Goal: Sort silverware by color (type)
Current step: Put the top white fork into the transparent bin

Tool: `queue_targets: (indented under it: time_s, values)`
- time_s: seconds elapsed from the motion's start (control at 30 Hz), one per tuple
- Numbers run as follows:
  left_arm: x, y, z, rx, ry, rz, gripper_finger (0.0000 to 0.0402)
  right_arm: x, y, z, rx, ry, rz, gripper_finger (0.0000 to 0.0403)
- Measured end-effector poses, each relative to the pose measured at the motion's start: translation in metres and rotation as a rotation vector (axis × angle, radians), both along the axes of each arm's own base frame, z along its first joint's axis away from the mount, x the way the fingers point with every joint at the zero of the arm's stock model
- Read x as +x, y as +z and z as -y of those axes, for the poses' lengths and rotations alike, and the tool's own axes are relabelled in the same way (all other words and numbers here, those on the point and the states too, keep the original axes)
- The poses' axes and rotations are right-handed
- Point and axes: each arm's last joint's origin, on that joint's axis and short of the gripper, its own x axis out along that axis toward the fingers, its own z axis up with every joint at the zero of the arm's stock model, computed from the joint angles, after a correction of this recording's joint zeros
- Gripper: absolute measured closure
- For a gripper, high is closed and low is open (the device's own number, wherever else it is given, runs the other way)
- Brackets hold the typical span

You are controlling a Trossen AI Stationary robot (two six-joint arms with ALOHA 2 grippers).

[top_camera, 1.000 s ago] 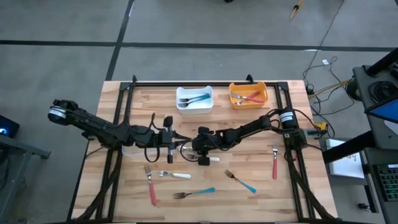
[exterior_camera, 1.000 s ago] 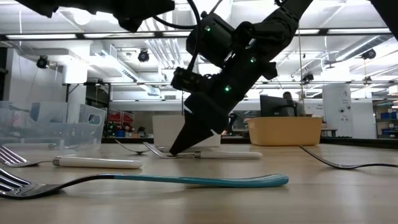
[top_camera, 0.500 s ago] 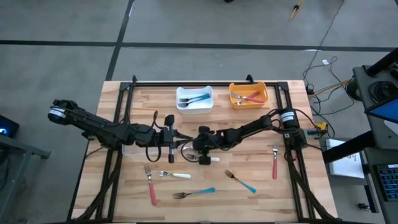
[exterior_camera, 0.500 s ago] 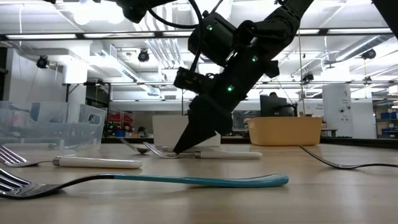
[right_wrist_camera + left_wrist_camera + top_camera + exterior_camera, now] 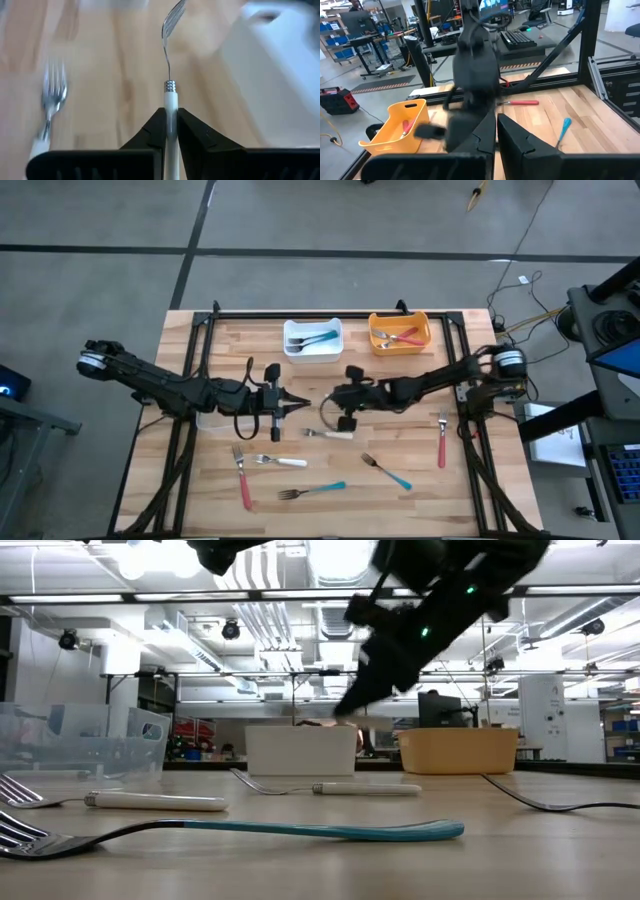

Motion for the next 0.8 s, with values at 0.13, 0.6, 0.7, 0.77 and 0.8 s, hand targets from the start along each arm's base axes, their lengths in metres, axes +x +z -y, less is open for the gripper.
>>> queue_targets:
  time_s: [0.13,0.6,0.7,0.77,0.8]
  values:
    - [0.0,0.0,0.0,0.0,0.0,-0.001,0.0402,-0.017,0.012,0.002,-0.021,-0.039,0.187,0.0378]
    - [0.01,-0.016,0.001,-0.015,0.036,-0.057,0.0402,-0.035,0.025,-0.01,-0.169,-0.123,0.452,0.0378]
    - [0.013,-0.021,-0.001,-0.014,0.095,-0.067,0.0402,-0.033,0.033,-0.017,-0.198,-0.114,0.483,0.0378]
    - [0.015,-0.024,-0.003,-0.023,0.123,-0.072,0.0402,-0.031,0.038,-0.021,-0.207,-0.103,0.506,0.0378]
    - [0.015,-0.025,-0.004,-0.029,0.127,-0.075,0.0401,-0.031,0.041,-0.022,-0.211,-0.096,0.511,0.0378]
